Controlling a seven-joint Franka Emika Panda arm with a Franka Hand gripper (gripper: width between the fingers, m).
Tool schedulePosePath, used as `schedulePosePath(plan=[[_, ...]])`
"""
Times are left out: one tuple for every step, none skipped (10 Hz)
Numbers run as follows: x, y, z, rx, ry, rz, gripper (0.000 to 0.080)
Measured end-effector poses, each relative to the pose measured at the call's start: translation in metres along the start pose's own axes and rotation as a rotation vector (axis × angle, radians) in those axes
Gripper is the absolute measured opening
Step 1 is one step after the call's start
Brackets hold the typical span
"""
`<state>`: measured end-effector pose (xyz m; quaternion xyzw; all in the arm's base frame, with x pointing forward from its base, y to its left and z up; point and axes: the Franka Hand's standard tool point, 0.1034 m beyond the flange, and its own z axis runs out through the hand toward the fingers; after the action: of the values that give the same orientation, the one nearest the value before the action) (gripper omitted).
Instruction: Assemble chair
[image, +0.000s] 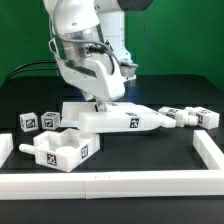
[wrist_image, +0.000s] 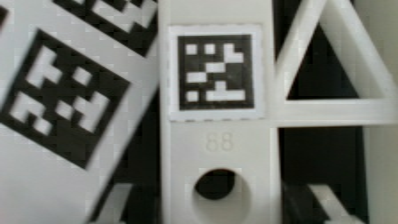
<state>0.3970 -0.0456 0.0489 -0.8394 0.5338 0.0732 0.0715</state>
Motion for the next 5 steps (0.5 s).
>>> schedulePosePath(plan=[[-0.002, 0.002, -0.001, 0.003, 0.001, -0.014, 0.0282], [-0.002, 0.002, 0.000, 0.001, 0.000, -0.016, 0.0284], [-0.002, 0.003, 0.001, -0.001, -0.002, -0.015, 0.0284], [-0.002, 0.003, 0.001, -0.002, -0.003, -0.014, 0.0284], [0.001, 0.012, 0.002, -0.002, -0.005, 0.029, 0.0284]])
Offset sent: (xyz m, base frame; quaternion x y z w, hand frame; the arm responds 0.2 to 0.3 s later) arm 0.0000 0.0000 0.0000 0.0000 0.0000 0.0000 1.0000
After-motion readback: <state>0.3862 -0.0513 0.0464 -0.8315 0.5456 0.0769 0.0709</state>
